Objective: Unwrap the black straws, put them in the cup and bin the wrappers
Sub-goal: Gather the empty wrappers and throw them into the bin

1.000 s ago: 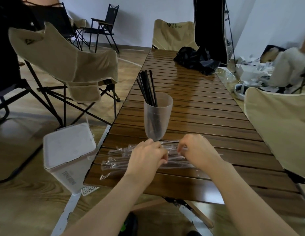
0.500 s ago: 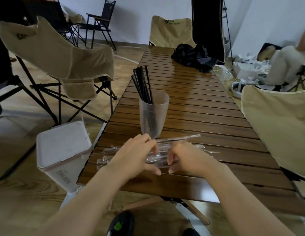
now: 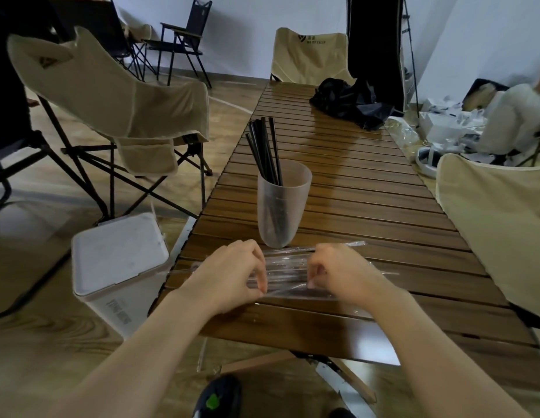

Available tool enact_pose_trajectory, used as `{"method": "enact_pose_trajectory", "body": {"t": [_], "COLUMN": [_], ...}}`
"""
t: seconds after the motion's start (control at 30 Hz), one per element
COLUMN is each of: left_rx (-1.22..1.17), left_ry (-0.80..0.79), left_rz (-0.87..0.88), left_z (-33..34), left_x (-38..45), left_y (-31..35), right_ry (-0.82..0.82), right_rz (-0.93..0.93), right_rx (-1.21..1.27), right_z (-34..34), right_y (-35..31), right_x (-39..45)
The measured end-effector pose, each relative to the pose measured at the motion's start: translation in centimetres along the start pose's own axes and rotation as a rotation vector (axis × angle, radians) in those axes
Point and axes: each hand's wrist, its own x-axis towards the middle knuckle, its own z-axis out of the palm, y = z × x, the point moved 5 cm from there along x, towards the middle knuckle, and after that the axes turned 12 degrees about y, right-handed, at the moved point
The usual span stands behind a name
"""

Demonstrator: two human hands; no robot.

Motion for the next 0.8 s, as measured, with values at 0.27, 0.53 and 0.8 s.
{"method": "enact_pose_trajectory", "body": {"t": [0.27,0.53,0.8], "left_rx": [0.056,0.046,0.055], "left_ry": [-0.066,0.015,0.02], "left_rz": [-0.012,-0.031,-0.035], "left_z": [0.5,0.6,1.1], "left_x": [0.0,0.2,0.3], "left_y": [-0.2,-0.2,-0.2], "right_ry": [0.014,-0.165,-0.094], "right_rz": [0.132,0.128,0.051], "right_rx": [-0.023,-0.03,-0.035], "right_z": [-3.3,-1.4,0.6], "right_y": [3.5,2.4,0.7], "right_x": [-1.1,-2.6,-0.9]}}
